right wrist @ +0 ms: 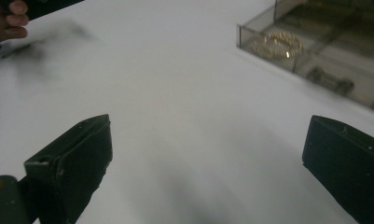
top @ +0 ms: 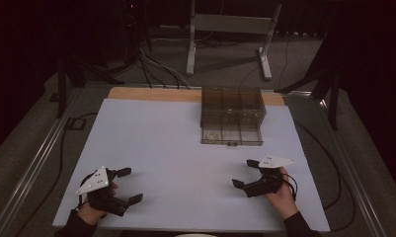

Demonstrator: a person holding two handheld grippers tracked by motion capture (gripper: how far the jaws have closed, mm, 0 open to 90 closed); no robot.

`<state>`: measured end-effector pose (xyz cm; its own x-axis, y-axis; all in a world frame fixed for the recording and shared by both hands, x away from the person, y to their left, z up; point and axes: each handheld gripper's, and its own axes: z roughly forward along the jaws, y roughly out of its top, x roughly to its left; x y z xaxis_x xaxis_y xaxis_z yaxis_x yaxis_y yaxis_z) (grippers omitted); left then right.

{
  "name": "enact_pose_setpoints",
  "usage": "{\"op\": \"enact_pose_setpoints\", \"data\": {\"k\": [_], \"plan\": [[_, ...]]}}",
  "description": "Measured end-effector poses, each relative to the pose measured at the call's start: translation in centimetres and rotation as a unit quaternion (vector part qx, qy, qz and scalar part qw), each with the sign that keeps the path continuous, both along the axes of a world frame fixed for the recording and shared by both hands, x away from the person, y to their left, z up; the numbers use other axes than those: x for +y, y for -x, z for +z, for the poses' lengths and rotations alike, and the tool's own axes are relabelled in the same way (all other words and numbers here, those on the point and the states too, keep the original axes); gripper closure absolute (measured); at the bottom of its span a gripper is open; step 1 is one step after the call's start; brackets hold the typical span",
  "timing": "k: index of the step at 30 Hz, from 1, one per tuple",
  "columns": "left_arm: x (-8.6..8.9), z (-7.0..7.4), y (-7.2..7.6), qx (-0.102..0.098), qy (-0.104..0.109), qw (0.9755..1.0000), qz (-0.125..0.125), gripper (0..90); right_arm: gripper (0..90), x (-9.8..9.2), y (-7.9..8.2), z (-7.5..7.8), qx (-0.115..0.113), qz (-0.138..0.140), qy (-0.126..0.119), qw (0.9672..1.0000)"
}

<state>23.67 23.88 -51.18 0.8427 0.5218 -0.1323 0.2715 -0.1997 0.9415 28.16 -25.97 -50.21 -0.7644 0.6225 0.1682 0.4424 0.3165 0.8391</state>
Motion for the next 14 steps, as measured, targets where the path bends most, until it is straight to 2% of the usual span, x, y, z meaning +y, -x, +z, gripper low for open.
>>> {"op": "enact_pose_setpoints", "data": {"k": [2,6,14], "plan": [[0.0,0.0,0.0,0.001,-0.001,1.0000,0.000,0.4,1.5,-0.9,0.7,-0.4,0.005,-0.006,-0.001,1.0000],[-0.1,0.0,0.0,0.001,-0.001,1.0000,-0.001,0.5,1.5,-2.3,1.8,-0.9,0.000,-0.025,0.018,0.9995],[-0.2,-0.1,0.0,0.001,-0.003,1.0000,-0.001,0.5,1.6,-4.8,3.1,-1.6,-0.005,-0.057,0.027,0.9980]]}}
